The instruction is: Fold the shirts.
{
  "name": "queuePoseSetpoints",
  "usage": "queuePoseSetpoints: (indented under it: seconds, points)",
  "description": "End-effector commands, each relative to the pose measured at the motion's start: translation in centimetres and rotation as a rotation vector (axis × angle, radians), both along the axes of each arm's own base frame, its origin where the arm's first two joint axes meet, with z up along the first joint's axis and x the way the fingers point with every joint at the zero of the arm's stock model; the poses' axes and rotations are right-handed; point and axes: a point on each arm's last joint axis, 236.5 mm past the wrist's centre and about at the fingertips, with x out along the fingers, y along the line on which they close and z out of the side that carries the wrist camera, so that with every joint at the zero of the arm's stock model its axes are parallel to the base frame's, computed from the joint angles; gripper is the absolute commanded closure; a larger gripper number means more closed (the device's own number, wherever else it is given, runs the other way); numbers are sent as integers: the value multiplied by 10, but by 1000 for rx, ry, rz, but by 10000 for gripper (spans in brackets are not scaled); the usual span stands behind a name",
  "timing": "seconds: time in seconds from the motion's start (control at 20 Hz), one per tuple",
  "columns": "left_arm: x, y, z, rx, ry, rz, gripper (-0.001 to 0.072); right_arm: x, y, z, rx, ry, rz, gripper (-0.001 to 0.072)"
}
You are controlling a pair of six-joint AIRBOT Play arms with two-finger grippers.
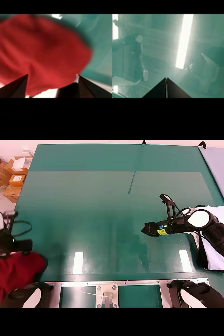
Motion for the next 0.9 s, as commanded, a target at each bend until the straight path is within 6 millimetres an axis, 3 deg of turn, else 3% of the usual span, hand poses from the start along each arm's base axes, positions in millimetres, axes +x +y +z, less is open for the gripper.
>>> queuePoseSetpoints:
  seconds: [0.0, 0.1, 0.25, 0.3, 0.35, 0.4, 0.55, 0.65, 0.75, 0.85]
  points:
    - [-59, 24, -33, 74, 187, 85, -13, 0, 0, 0, 1, 0, 0, 694]
    - [-75, 26, -59, 54, 208, 93, -13, 0, 0, 0, 1, 0, 0, 694]
    - [-69, 34, -68, 32, 178, 81, -12, 0, 0, 0, 1, 0, 0, 694]
    - [-65, 36, -70, 35, 154, 79, 115, 0, 0, 0, 1, 0, 0, 694]
    - [-61, 38, -71, 32, 143, 53, 490, 0, 0, 0, 1, 0, 0, 694]
    - [-59, 38, -72, 27, 138, 34, 674, 0, 0, 0, 1, 0, 0, 694]
    - [-56, 39, -68, 29, 132, 32, 686, 0, 0, 0, 1, 0, 0, 694]
    - [-33, 32, -51, -11, 61, 66, 686, 0, 0, 0, 1, 0, 0, 694]
    - [17, 2, -19, -150, -118, 106, 686, 0, 0, 0, 1, 0, 0, 694]
    - [83, -46, 38, -359, -372, 93, 687, 0, 0, 0, 1, 0, 0, 694]
